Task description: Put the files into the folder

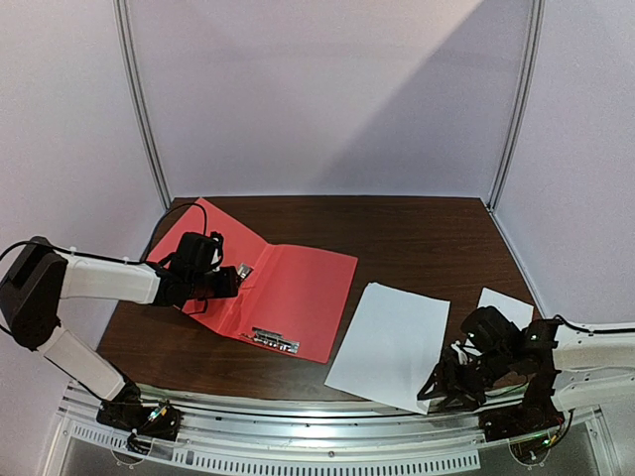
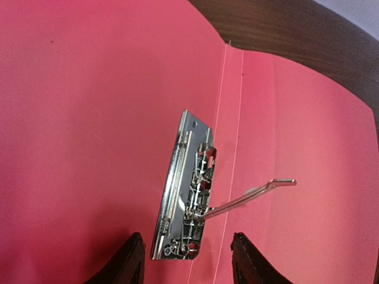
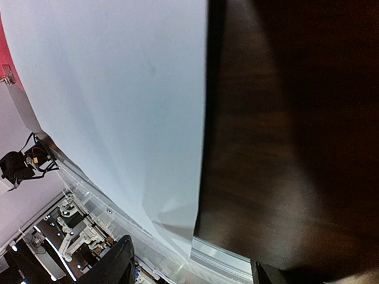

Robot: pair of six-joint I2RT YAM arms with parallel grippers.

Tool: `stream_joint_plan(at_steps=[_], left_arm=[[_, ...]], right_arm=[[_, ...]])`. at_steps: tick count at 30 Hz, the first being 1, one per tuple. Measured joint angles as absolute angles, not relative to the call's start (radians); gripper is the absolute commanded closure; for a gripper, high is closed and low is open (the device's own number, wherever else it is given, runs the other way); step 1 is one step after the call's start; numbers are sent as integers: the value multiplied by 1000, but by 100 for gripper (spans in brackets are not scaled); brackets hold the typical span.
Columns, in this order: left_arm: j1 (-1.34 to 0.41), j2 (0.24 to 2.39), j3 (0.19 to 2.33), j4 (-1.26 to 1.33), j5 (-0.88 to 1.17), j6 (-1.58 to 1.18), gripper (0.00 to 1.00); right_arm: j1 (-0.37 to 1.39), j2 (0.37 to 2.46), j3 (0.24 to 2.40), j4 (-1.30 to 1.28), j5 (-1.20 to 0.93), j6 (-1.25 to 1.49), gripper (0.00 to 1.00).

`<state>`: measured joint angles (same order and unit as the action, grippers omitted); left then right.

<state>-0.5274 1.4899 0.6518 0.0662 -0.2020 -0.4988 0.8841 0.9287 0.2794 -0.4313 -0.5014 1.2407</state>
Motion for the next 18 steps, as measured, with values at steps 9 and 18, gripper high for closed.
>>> stream_joint_plan(at_steps=[9,18], left_arm=[[-527,1485,652,66,-202,-499,50],[-527,1485,652,67,-202,-502,50]], right_arm=[[892,972,273,-363,-498,1270,62],[897,977,273,-327,-484,1267,84]])
